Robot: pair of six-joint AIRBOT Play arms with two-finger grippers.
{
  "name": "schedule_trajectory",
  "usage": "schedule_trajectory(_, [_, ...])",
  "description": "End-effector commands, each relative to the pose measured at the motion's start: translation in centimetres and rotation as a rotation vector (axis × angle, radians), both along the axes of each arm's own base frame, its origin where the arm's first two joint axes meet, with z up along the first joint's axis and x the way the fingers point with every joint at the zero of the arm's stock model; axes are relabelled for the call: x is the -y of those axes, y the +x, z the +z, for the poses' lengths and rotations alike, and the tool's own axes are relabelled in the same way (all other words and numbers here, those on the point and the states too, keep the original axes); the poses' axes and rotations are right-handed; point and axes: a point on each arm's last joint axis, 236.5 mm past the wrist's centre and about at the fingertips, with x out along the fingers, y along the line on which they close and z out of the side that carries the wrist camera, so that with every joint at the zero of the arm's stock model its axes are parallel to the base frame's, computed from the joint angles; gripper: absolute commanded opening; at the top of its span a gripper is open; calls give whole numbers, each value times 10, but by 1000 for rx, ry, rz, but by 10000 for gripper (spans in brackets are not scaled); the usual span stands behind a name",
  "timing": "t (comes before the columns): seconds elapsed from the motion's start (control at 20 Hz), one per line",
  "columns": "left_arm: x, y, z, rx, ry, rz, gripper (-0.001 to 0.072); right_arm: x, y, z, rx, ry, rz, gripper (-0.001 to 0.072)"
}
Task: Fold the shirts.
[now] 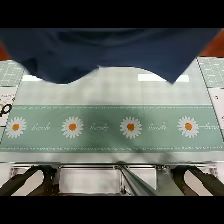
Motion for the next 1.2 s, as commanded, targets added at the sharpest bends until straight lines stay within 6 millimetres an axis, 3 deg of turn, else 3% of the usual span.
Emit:
schedule_trajectory(0.0, [8,-65,58,178,67,34,21,-4,-68,62,224,-43,-73,22])
schedule_trajectory(0.1, [21,-105,74,252,94,33,21,-7,-97,66,252,-81,-91,22])
schedule_trajectory(0.3, [33,-176,93,385,158,67,21,6,-132,41,165,-156,-185,22])
schedule_trajectory(0.4, [19,-192,89,377,180,139,21,13,-139,30,119,-169,-219,22])
schedule_trajectory(0.45, [11,-190,82,349,179,170,21,14,-139,25,98,-169,-223,22])
schedule_trajectory(0.55, [3,-170,55,243,178,177,21,15,-126,8,40,-156,-211,22])
schedule_trajectory(0.65, [1,-132,3,55,135,141,21,21,-102,-29,-76,-138,-199,22])
schedule_trajectory(0.9, [17,-28,-170,-401,-70,-29,21,32,-15,-176,-438,-42,-127,22])
schedule_trajectory(1.0, [15,17,-239,-529,-164,2,21,35,24,-238,-550,2,-93,22])
schedule_trajectory(1.15, [14,89,-320,-618,-189,50,21,58,92,-316,-678,62,-143,22])
